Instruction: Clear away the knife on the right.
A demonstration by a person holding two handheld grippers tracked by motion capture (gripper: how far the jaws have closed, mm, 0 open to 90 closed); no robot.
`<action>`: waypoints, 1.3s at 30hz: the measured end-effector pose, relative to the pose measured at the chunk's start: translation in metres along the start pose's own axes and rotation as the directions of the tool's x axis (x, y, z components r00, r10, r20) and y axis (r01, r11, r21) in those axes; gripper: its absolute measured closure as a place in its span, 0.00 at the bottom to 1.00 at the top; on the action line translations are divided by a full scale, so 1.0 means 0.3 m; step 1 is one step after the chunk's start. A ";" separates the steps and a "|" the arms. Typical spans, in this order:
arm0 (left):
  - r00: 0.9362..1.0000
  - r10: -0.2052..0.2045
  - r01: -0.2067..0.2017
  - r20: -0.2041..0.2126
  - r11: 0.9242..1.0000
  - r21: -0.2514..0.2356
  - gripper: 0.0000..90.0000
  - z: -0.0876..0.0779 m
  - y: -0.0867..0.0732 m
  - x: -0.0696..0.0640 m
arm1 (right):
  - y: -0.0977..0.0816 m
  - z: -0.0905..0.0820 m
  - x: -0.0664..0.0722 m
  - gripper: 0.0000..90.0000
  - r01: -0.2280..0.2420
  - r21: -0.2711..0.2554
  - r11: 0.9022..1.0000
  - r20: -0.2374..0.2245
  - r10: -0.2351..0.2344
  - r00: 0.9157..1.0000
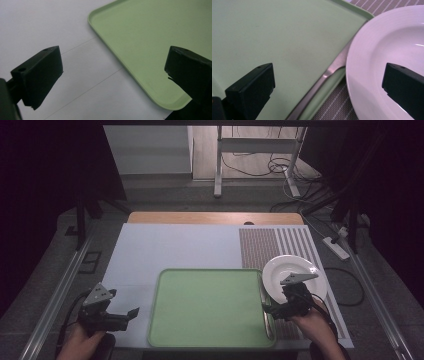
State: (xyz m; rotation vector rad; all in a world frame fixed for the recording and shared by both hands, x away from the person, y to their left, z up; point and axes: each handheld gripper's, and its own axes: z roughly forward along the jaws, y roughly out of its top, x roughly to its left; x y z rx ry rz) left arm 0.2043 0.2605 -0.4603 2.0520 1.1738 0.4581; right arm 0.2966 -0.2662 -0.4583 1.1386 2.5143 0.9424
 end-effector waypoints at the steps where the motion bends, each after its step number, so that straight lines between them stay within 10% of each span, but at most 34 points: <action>1: 1.000 0.000 0.000 -0.002 1.000 0.000 0.02 0.000 0.000 0.000 | -0.009 -0.011 -0.003 0.00 -0.006 -0.005 1.000 0.006 0.006 1.000; 39: 1.000 -0.013 0.013 -0.005 1.000 0.001 0.02 0.000 -0.001 0.003 | -0.147 -0.206 -0.026 0.00 -0.121 -0.104 0.987 0.148 0.136 0.980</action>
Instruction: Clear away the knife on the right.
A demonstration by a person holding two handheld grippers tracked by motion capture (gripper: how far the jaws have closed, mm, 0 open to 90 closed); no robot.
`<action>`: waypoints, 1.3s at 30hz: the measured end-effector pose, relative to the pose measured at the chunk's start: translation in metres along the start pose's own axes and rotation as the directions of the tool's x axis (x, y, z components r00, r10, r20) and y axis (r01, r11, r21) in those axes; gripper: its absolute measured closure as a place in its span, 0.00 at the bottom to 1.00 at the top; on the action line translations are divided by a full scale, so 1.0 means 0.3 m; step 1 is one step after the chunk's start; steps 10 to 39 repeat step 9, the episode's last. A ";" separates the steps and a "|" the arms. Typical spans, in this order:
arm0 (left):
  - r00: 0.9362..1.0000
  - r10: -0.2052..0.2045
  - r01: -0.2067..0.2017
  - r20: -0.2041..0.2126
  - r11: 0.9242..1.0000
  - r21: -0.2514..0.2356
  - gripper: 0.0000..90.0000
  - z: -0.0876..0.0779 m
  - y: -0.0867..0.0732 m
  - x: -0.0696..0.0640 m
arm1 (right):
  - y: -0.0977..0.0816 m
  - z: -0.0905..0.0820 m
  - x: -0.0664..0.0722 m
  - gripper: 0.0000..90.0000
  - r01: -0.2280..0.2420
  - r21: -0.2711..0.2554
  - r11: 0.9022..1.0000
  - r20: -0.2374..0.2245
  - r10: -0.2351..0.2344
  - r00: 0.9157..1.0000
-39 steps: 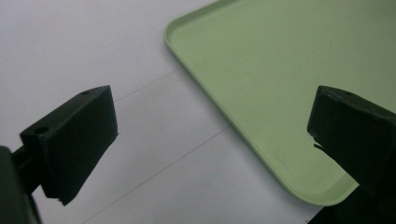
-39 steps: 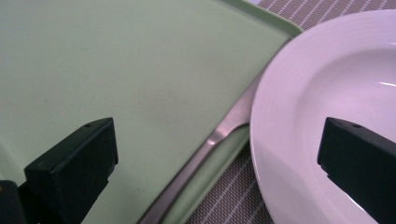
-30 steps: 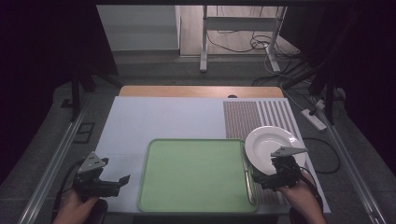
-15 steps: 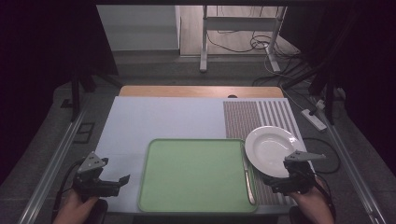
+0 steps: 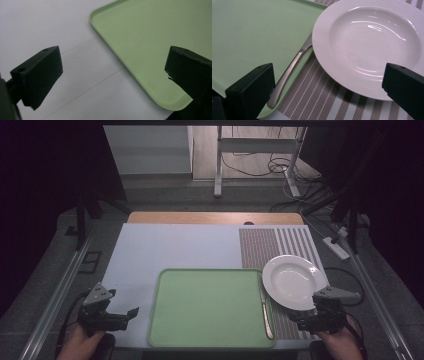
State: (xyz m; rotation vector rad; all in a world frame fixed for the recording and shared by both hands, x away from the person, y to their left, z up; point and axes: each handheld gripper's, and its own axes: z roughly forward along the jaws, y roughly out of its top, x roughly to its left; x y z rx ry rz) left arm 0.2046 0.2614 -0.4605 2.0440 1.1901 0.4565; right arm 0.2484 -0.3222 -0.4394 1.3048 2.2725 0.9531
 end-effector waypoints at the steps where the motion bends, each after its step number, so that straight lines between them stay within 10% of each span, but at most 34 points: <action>1: 1.000 0.000 0.000 0.000 1.000 0.000 0.02 0.000 0.000 0.000 | 0.000 0.000 0.000 0.00 0.000 0.000 1.000 0.000 0.000 1.000; 39: 1.000 0.001 -0.001 0.004 1.000 -0.002 0.01 0.001 0.003 -0.001 | -0.006 0.002 -0.004 0.00 -0.005 0.028 1.000 0.008 0.005 1.000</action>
